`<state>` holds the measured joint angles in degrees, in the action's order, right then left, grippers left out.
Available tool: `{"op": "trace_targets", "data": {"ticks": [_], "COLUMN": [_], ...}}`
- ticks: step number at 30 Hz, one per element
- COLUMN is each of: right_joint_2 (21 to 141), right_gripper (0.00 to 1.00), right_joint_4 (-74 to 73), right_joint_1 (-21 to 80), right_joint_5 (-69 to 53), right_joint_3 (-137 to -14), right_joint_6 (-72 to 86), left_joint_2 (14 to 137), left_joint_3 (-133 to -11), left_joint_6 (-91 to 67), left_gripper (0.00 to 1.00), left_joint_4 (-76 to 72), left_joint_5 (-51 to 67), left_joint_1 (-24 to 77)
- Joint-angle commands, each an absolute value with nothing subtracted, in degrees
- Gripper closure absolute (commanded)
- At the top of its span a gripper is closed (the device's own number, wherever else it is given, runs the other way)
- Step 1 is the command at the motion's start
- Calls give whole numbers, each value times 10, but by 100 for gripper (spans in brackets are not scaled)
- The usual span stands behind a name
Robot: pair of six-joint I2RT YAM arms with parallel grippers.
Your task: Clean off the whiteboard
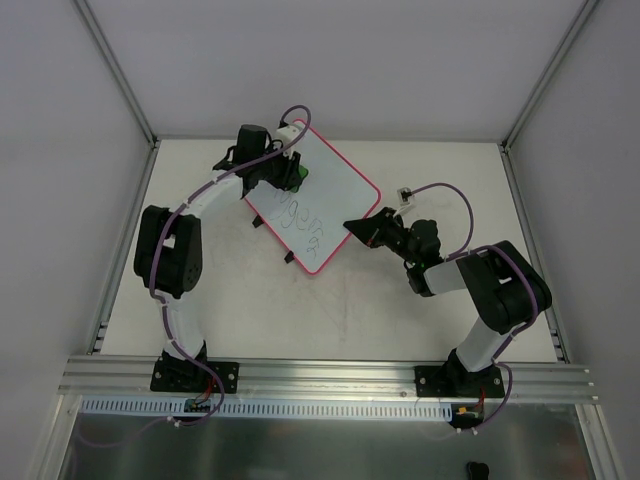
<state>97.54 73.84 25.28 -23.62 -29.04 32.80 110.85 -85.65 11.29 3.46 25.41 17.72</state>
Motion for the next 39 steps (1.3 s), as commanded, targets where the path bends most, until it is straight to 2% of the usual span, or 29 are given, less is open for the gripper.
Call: {"op": "trace_targets", "data": {"ticks": [1,12,21,29,32,39], "right_joint_2": [962,965,961,956,955,952], "right_gripper": [100,100,100,100,100,100], "right_joint_4": [877,877,877,877,877,877], "right_joint_1": [268,266,265,265,265,264], "right_joint_5": [-266,-270,-272,-273,-275,-275], "right_joint_3": [-310,-314,-311,-310,-310,-308], "right_joint_6": [261,266,269,272,272,270], "left_joint_2": [1134,1165,1145,1130,1118,1088], "left_joint_3": [-842,-835,-786,-759,-737,-707], "left_joint_6": [115,-30,-124,-138,-141,-100], "left_gripper": [100,100,100,100,100,100], "left_joint_4": [81,70,66,54,34,18], "left_joint_5": [242,336,287,253,286,271], "left_joint_1": [207,96,50,49,52,110]}}
